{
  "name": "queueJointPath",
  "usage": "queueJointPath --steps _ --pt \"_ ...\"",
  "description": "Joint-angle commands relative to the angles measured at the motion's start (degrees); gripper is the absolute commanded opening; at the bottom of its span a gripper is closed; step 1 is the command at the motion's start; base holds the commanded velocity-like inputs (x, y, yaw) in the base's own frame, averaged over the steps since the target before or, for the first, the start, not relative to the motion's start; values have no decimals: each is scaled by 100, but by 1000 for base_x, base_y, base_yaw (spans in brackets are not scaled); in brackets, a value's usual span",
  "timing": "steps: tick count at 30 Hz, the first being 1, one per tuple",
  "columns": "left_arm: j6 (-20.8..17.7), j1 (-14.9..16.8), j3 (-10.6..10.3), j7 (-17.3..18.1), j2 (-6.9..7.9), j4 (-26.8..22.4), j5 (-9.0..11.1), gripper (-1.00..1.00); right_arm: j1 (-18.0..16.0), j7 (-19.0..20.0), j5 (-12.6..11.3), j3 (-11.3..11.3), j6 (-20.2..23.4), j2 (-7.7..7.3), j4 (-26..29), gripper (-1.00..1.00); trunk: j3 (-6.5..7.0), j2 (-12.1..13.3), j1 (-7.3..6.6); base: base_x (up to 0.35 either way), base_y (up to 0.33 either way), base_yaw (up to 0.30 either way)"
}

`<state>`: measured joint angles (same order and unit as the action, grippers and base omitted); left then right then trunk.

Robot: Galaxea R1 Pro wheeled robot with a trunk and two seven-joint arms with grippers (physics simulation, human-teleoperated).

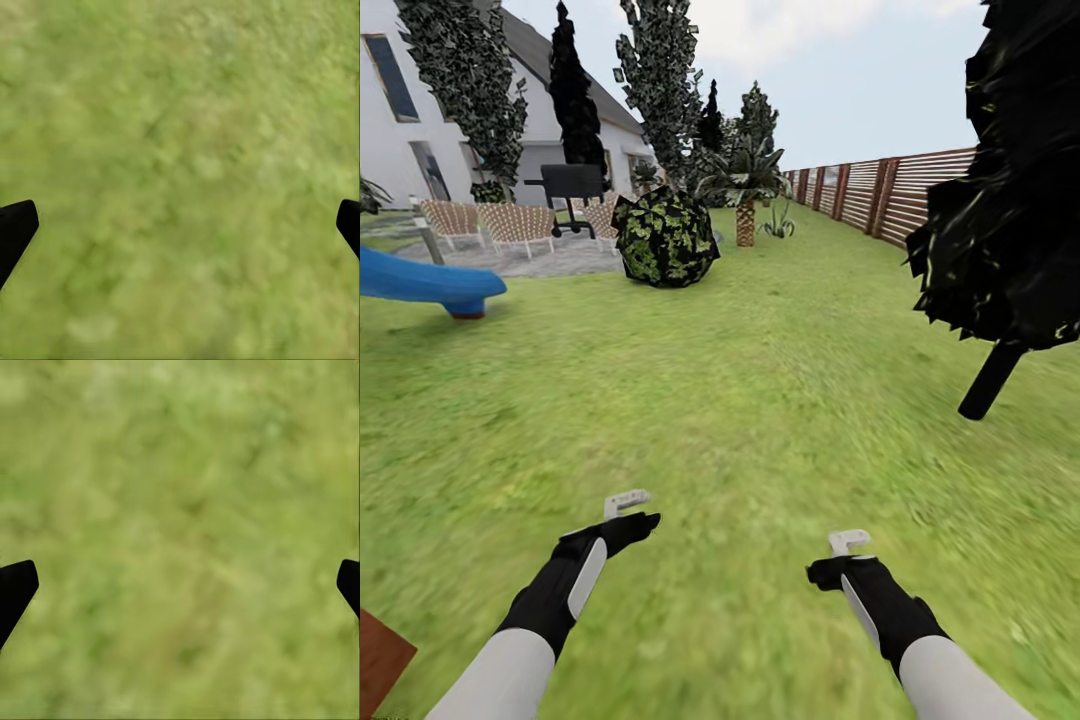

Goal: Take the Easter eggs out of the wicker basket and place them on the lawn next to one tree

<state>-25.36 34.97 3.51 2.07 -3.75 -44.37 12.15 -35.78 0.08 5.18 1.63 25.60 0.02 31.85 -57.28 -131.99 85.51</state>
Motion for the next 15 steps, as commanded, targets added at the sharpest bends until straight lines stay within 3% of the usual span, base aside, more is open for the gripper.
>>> queueJointPath --steps 1,7,15 --pt "-40 2 100 22 1 1 19 100 1 1 54 14 22 -4 8 100 -5 -2 2 274 -200 293" --pt "-33 -27 247 22 52 2 14 100 1 8 54 5 -3 -32 12 100 -5 -2 2 239 -133 254" --pt "-23 -118 255 26 58 -51 16 100 1 34 49 4 -78 -31 13 100 -5 -2 2 23 -7 23"
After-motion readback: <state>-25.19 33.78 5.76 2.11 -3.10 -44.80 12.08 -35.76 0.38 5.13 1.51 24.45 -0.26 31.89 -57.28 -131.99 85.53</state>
